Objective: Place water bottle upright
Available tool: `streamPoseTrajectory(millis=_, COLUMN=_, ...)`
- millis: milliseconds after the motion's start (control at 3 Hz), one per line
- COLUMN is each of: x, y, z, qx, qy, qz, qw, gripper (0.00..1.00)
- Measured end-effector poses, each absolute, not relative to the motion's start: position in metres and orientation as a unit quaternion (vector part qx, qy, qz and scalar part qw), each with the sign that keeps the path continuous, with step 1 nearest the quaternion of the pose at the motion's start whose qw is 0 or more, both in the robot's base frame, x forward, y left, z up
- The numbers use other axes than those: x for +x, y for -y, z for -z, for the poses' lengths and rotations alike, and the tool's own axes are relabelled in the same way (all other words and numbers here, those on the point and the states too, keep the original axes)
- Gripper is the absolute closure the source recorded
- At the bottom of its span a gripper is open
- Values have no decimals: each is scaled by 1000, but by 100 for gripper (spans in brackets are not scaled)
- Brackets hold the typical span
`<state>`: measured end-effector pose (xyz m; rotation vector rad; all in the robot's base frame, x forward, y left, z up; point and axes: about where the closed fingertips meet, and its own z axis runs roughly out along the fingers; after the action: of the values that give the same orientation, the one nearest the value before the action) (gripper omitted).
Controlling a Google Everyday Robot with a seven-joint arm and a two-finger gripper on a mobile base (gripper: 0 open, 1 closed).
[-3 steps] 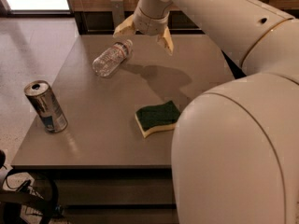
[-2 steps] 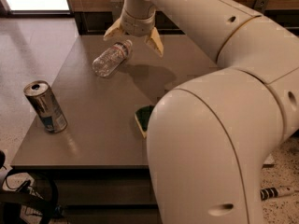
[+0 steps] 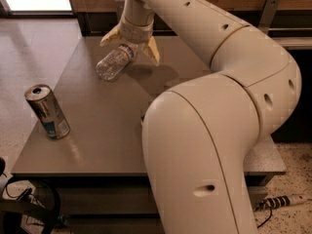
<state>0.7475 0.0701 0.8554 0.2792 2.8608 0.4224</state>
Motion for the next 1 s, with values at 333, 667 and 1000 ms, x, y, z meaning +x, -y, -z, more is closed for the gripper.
streamPoseTrajectory(millis=333, x=762, y=-88, z=-853, qx=88, qy=-973, qz=-185, qw=111, gripper=0)
streamPoseTrajectory(millis=667, x=769, y=-100, z=-855, qx=84, qy=-971, qz=-195, qw=109, gripper=0)
streamPoseTrajectory(millis=1000, x=771, y=-116, z=-857, qx=79, qy=-975, qz=-182, qw=104, gripper=16)
